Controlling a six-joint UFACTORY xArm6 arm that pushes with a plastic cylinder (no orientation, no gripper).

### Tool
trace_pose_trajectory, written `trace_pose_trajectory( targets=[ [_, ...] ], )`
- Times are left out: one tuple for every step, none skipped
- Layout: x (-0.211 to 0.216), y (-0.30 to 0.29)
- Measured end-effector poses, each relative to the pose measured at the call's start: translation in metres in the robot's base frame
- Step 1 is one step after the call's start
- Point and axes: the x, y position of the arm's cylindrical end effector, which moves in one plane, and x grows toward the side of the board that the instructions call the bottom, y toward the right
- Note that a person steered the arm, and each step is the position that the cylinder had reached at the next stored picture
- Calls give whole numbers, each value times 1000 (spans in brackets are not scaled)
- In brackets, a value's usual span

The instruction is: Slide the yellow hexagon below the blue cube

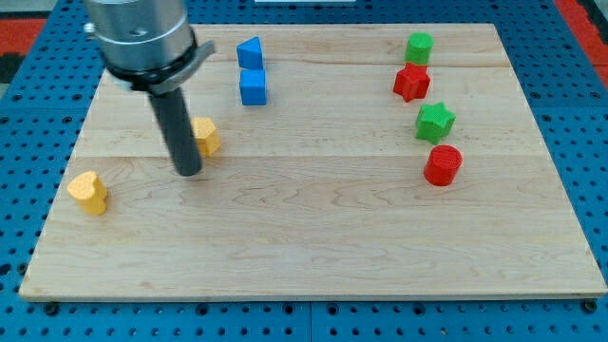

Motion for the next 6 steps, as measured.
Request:
trace_pose_trajectory(
  targets=[
    [-30, -14],
    [-37, -3],
    [-30, 39],
    [-34, 49],
    [-36, 52],
    [-40, 52]
  ],
)
